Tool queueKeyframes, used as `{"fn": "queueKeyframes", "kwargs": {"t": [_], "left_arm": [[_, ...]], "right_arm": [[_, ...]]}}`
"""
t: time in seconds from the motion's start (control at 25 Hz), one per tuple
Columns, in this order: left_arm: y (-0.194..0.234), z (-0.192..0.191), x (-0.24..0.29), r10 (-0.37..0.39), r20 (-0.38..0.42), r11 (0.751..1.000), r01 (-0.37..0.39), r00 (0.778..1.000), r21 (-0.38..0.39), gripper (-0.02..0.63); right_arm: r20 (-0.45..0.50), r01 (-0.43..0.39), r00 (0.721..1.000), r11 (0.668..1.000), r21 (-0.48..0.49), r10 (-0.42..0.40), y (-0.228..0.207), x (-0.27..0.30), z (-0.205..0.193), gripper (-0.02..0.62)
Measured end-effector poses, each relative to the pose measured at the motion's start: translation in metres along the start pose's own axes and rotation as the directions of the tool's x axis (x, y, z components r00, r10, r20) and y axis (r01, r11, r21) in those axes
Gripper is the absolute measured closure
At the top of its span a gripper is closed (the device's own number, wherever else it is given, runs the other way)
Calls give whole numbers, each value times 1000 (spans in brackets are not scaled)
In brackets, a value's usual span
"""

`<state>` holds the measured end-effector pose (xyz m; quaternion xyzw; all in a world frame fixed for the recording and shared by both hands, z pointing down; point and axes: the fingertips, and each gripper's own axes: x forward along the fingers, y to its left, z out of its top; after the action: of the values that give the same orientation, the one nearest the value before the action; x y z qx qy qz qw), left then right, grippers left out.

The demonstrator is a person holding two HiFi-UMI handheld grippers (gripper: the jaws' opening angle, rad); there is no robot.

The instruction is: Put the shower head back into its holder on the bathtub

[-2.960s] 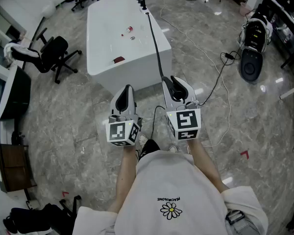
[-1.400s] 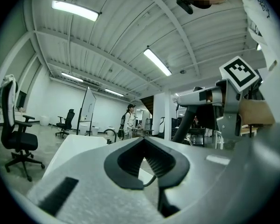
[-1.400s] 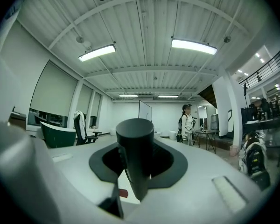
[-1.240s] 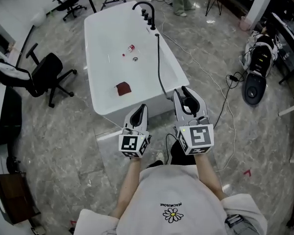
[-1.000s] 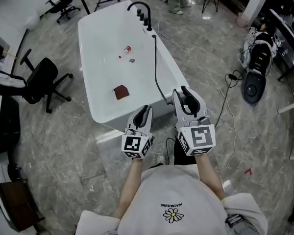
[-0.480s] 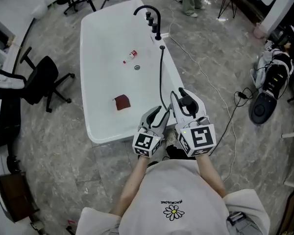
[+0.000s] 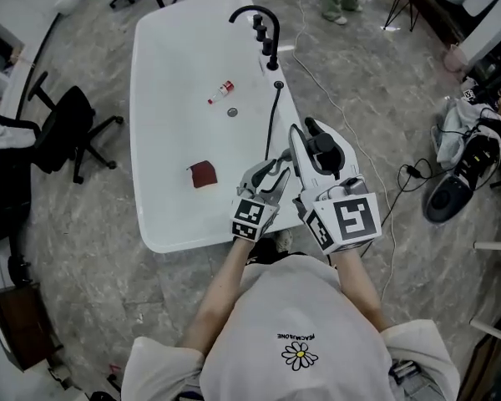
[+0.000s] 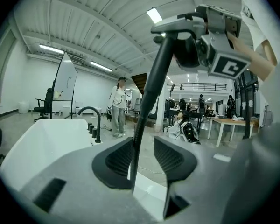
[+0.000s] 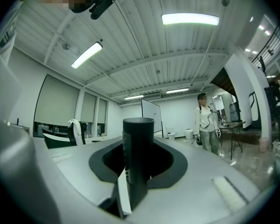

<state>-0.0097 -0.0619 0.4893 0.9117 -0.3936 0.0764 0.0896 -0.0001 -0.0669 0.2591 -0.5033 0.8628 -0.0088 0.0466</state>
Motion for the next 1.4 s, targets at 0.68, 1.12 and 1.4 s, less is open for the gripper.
{"fn": "queueKeyframes", "kwargs": {"t": [0.68,1.12,1.4], "left_arm": [[50,-59,64,-95,-177,995,88,980,-44,482],[72,-117,74,-113,-316,993,95,942,-72,525],[94,-128,77,-116,-356,992,91,927,-88,531]], "right_arm": [[199,14,980,1000,4,-14,-3,29,111,494],[191,64,980,998,-27,-57,4,30,119,494],[158,122,980,993,0,-120,-6,25,110,494]]}}
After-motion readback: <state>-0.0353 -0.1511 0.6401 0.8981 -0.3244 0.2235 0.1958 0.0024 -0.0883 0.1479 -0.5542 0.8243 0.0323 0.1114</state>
